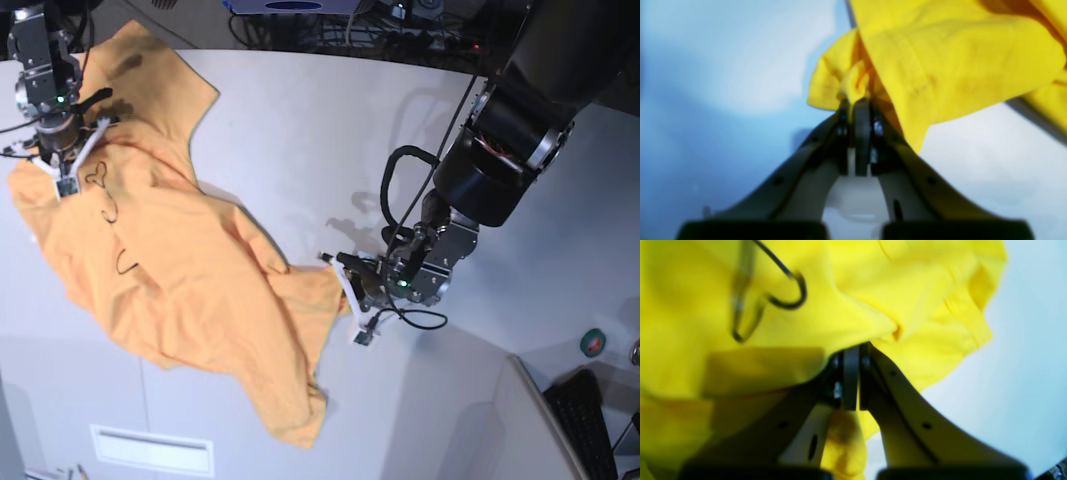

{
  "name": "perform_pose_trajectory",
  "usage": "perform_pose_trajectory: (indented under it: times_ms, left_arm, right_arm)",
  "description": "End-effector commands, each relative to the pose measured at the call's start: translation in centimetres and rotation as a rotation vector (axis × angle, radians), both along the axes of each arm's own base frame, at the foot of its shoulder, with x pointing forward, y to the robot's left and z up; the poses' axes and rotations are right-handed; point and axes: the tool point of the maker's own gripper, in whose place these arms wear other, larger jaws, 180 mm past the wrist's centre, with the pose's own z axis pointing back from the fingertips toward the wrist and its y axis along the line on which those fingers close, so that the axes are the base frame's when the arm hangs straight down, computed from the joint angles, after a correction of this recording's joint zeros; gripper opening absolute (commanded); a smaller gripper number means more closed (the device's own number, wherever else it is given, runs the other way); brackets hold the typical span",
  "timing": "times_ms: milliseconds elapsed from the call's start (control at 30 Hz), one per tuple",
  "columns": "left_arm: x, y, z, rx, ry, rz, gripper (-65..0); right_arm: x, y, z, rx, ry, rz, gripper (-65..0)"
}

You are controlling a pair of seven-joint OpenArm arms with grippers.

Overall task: Layout the t-shirt on the table in an organized manner, then fold the t-shirt properly
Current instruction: 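Regrasp the shirt hem with the left gripper and pull it taut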

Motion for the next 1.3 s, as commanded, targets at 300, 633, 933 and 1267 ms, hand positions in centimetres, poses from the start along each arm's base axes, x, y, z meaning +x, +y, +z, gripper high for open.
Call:
perform_pose_trajectory:
  times_ms: [300, 633, 933, 1267]
  left_arm:
    - [-3.5, 3.7, 5.0, -0.169, 0.055, 0.224, -65.0]
    - [-9.9, 6.2, 5.8, -0.195, 0.044, 0.309, -65.0]
    - [-11.6, 7.3, 5.6, -0.170, 0.054, 0.307, -65.0]
    - [-11.5, 7.5, 5.8, -0.167, 0.048, 0.309, -65.0]
  right_arm:
    - [2.7, 0.6, 3.6, 0.058, -0.050, -0.083, -65.0]
    - [0.4, 0.6, 6.2, 0.227, -0.078, -0.121, -33.5]
    - [-3.3, -1.4, 5.1, 0.249, 0.030, -0.175, -33.2]
    - [-6.2, -0.7, 1.1, 0.314, 0.146, -0.218, -33.3]
